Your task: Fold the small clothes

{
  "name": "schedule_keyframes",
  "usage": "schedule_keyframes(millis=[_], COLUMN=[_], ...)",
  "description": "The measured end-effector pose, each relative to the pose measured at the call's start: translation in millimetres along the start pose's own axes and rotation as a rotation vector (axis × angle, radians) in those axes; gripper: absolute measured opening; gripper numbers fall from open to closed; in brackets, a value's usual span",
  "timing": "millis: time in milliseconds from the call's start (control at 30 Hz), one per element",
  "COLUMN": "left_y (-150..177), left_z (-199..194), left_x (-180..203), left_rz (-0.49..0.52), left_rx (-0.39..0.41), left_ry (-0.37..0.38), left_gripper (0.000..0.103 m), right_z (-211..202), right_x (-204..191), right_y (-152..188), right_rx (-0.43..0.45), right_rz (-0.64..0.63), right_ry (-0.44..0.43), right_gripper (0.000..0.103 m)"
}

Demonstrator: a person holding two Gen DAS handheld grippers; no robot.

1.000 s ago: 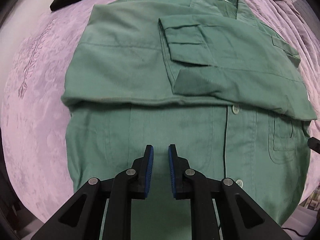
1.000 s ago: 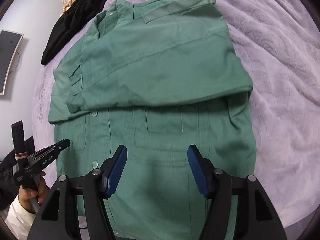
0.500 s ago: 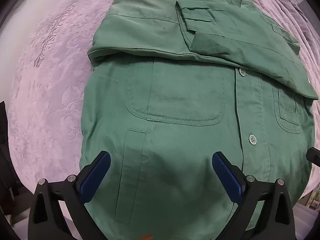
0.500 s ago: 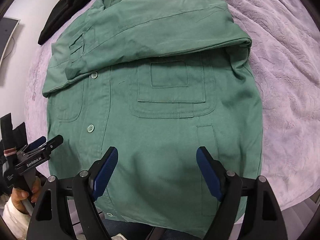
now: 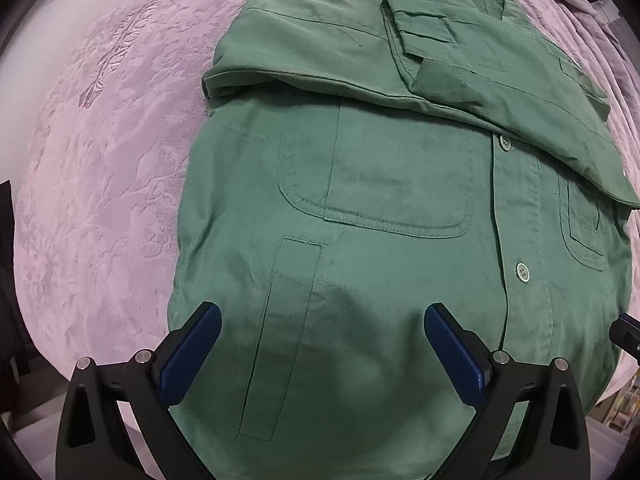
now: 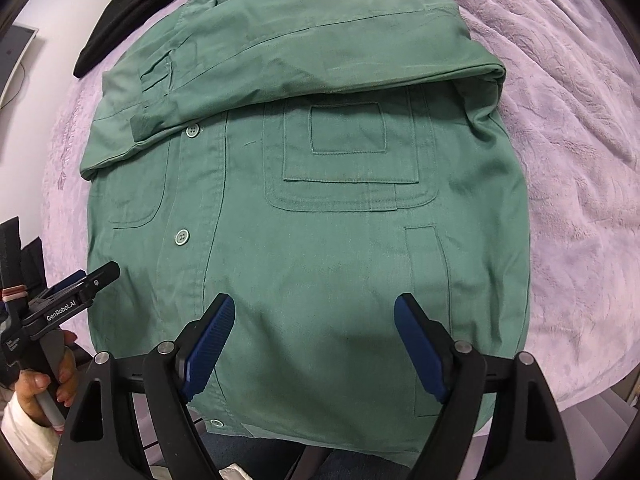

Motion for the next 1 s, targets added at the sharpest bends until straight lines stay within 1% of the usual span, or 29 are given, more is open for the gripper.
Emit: schedule_keyframes(millis=[67, 167, 333, 400, 433, 567, 700, 800, 833, 867, 1000], left_y=[9, 18, 32, 38, 33, 45, 58, 67, 61, 64, 83], left_z=[-1, -5, -1, -1, 3, 7, -2, -9, -11, -14, -21], left_x=[1, -3, -10, -13, -15, -23, -29, -35, -33, -35, -39], left_rz=[0.004, 0.026, 0.038, 0.048, 0.053, 0.08, 0.067, 0.061, 0.058, 0.054, 0.039], left_rx=[-0.004, 0.008, 0.002, -0.002, -0.002, 0.0, 0.015, 0.029, 0.031, 0.036, 0.052], left_ry=[0.022, 0.034, 0.057, 0.062, 0.064, 0.06, 0.072, 0.068, 0.068, 0.068, 0.06], left_gripper=[0.102, 0.102, 0.102, 0.102, 0.102, 0.102, 0.102, 0.102, 0.102, 0.102, 0.102], right_z=[0, 1, 5, 5, 5, 3, -2, -3, -3, -3, -6], right_x=[-1, -4, -5, -5, -4, -4, -7, -12, -15, -17, -17], right_y=[1, 6, 17, 22, 24, 30, 29, 27, 27, 27, 39], right_rx=[-0.002, -0.011, -0.026, -0.029, -0.03, -0.033, -0.02, -0.009, -0.009, -0.008, 0.002], right_rz=[0.002, 0.006, 0.031, 0.044, 0.047, 0.059, 0.041, 0.017, 0.01, 0.004, -0.02], right_ry=[0.004, 0.004, 0.011, 0.01, 0.012, 0.013, 0.007, -0.007, -0.012, -0.017, -0.028], right_gripper=[0.084, 0.084, 0.084, 0.084, 0.084, 0.084, 0.084, 0.084, 0.084, 0.084, 0.084])
Point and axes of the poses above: each gripper's, at about its wrist camera, not at the fingertips, and z roughly the way its jaws point, x to its right, y to its underside, the point moved 8 cm from there along z, roughly the way its jaws point, and after that the axes turned 5 degrees about y, right-handed, at the moved point
